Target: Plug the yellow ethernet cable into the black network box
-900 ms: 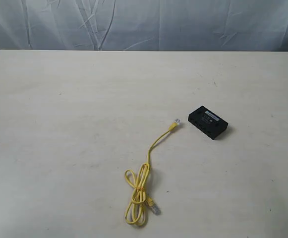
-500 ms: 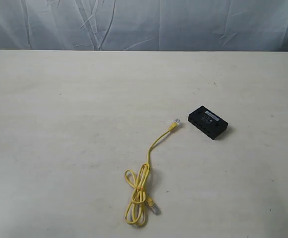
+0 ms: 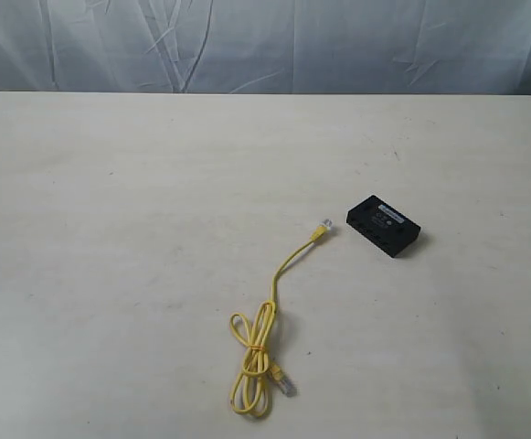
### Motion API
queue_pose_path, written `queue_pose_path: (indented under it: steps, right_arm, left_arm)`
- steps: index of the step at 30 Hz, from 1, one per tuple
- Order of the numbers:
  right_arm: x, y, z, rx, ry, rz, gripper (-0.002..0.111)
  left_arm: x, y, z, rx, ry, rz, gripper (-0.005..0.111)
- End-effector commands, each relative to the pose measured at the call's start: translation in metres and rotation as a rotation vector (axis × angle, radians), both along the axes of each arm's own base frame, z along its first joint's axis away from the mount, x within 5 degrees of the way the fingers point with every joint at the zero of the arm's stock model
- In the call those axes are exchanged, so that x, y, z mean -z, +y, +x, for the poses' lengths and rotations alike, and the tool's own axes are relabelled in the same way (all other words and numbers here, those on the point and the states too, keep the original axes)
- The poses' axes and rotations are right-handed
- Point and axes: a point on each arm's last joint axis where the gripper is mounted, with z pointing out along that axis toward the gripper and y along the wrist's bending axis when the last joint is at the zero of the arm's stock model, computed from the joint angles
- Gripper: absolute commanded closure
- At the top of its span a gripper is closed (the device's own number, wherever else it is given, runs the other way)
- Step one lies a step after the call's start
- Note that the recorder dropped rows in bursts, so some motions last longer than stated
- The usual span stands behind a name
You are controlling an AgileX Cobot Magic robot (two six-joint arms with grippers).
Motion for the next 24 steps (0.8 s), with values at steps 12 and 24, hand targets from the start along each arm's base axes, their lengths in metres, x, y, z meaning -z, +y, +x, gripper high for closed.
queue_pose_path:
  steps: [12,24]
  right_arm:
    - [-0.003,0.001,-0.001,-0.009,-0.04,-0.001,0.108]
    - [-0.048,-0.002,0.0,0.025,0.151,-0.005,0.108]
  left_arm:
    - [-0.009,0.0,-0.002,-0.005,-0.085,-0.008,0.107]
    - [-0.072,0.0,0.002,-0.011,0.095,0.04,0.107]
